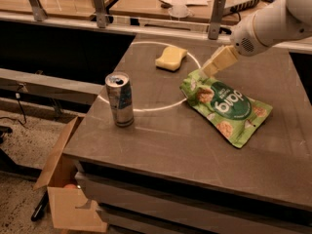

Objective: Move sponge near redbull can

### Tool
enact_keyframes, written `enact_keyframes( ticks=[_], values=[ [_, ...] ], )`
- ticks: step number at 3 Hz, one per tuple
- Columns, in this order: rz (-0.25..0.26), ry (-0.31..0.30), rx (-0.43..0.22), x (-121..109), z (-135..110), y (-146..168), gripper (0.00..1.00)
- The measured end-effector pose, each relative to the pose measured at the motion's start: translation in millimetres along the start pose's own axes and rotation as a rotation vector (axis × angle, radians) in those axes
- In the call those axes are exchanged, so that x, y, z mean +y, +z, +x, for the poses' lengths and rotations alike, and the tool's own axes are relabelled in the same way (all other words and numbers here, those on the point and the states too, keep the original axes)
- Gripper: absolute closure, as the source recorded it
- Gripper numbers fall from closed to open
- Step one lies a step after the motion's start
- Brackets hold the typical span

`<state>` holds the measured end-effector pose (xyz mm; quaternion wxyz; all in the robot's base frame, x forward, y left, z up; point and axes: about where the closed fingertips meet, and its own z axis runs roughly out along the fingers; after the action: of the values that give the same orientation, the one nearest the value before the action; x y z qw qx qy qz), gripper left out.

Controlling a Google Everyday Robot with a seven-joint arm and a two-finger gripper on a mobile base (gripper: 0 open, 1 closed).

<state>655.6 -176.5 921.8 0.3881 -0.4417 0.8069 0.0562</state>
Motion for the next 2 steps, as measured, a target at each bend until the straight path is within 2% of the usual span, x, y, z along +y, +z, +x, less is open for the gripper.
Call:
enact_keyframes(
  ticks=[1,2],
  values=[
    [-0.078,0.062,-0.021,-5.2,0.0,50.8,0.00],
    [-0.131,0.087,-0.027,-6.2,-3.8,82.9,0.00]
  ],
)
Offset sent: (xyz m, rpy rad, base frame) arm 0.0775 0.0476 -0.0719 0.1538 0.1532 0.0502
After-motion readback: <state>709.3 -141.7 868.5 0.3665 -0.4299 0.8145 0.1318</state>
